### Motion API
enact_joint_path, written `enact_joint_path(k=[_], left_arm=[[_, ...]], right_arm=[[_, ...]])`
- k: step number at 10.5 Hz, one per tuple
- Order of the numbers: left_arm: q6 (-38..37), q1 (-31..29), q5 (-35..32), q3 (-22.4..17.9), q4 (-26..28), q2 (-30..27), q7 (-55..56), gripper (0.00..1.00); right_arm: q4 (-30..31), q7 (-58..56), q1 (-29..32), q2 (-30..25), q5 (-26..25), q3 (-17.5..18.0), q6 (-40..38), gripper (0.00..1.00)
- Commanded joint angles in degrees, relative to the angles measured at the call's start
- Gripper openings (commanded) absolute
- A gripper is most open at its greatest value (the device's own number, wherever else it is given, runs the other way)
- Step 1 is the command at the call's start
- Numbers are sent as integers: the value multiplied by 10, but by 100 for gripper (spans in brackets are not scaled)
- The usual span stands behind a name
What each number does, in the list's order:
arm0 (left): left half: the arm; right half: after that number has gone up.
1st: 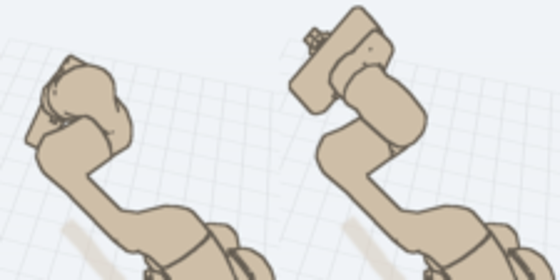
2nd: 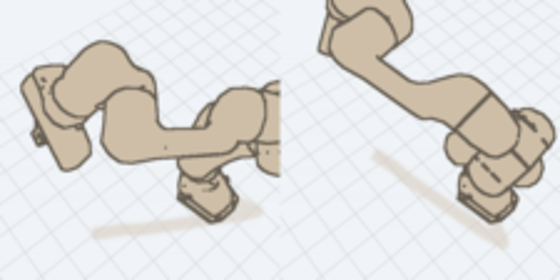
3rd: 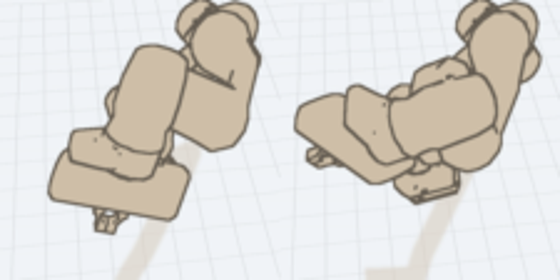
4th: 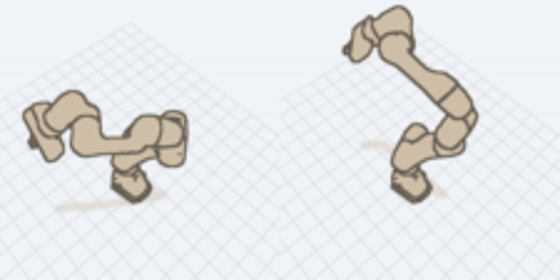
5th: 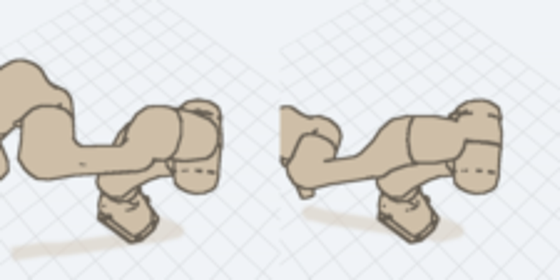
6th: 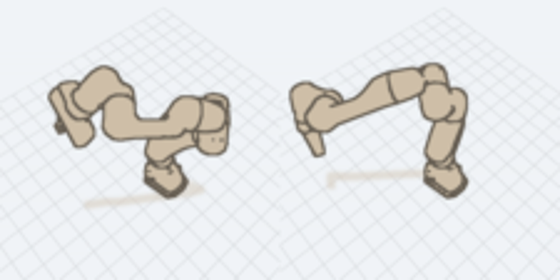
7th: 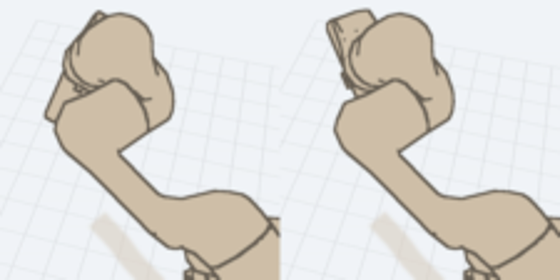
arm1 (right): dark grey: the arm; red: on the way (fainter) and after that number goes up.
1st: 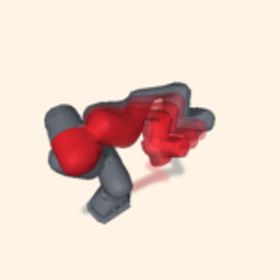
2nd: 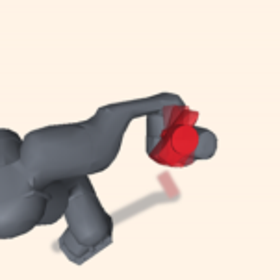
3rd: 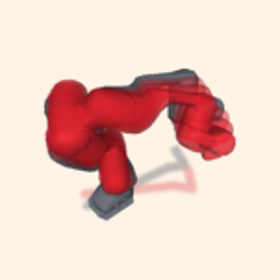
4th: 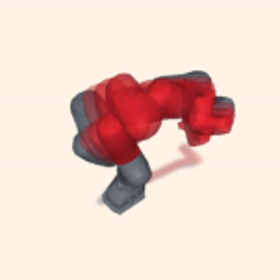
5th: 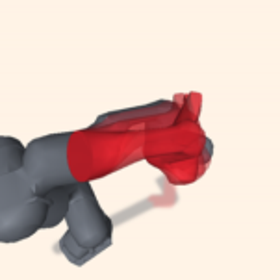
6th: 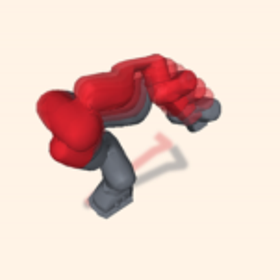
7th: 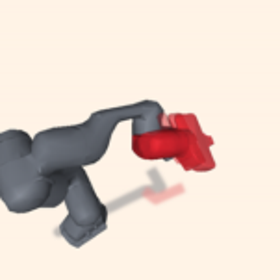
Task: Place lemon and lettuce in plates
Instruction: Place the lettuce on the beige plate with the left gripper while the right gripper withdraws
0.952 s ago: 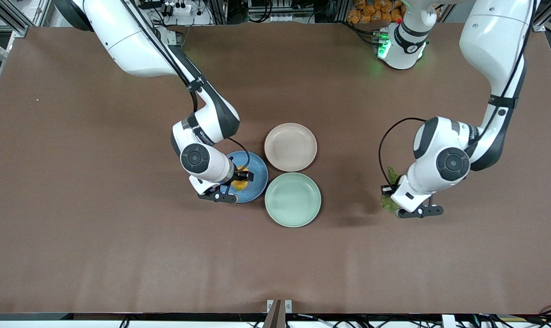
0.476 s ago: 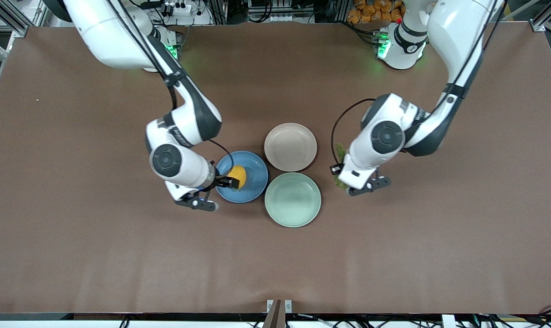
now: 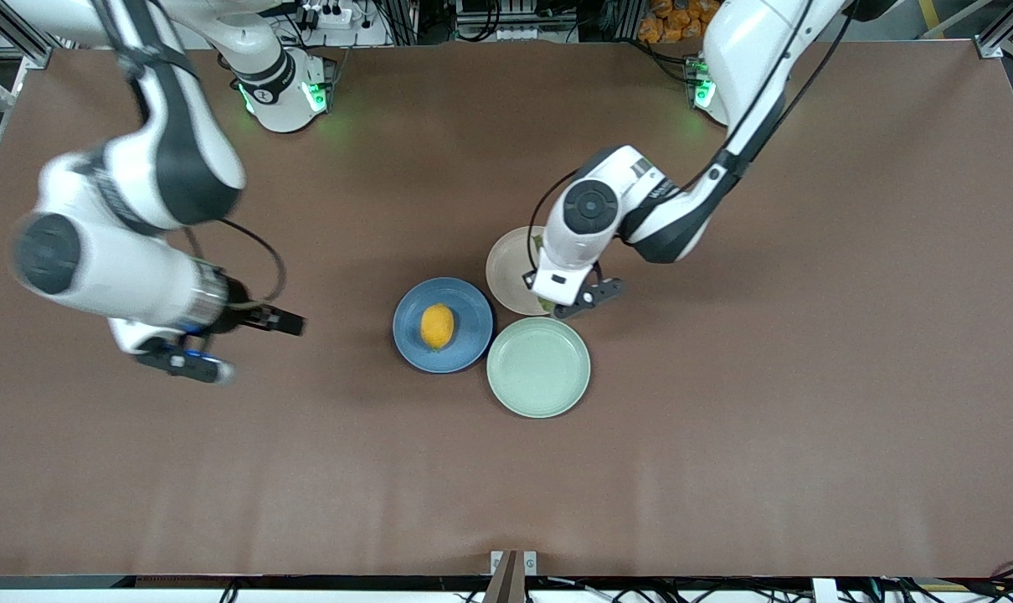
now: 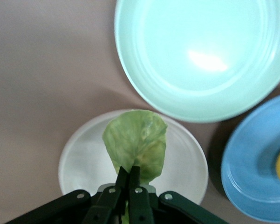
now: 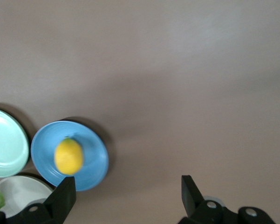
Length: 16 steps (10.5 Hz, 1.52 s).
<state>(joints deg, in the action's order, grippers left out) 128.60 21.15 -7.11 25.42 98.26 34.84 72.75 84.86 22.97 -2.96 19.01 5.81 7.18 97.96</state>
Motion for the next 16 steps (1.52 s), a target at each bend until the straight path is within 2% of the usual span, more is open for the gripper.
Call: enact_joint_path(k=[1,2,3,5,7,9,15,16], left_arm=[[2,16,-34,-5,-18,24,35,26],[2,14,-47,-6,-17,29,36,97],[2,11,-49,-6,-18,30,35,100],[2,-6,-50,-10,-26,23,28,100],[-7,-42,-51,-10,-26,-16,-13,100],[-30,-92,-51,-8,-26,-58,-91,100],[-154,-207,-47,-12,-27,-187,-340,100],[-177,-219,-40,-26,-27,-208,-383,100]], right_arm=[[-55,-64,48,-18,-6,-8,-90,100],[-80,-72,41,-29,-4,-45,-113,100],[-83,-73,43,-49,-4,-61,-115,100],[-82,-95,45,-88,-12,-67,-135,100],[-80,-154,38,-113,-49,-64,-144,100],[-74,-165,36,-135,-55,-64,-162,100],[-72,-172,43,-123,-57,-66,-141,100],[-72,-171,38,-122,-61,-67,-141,100]])
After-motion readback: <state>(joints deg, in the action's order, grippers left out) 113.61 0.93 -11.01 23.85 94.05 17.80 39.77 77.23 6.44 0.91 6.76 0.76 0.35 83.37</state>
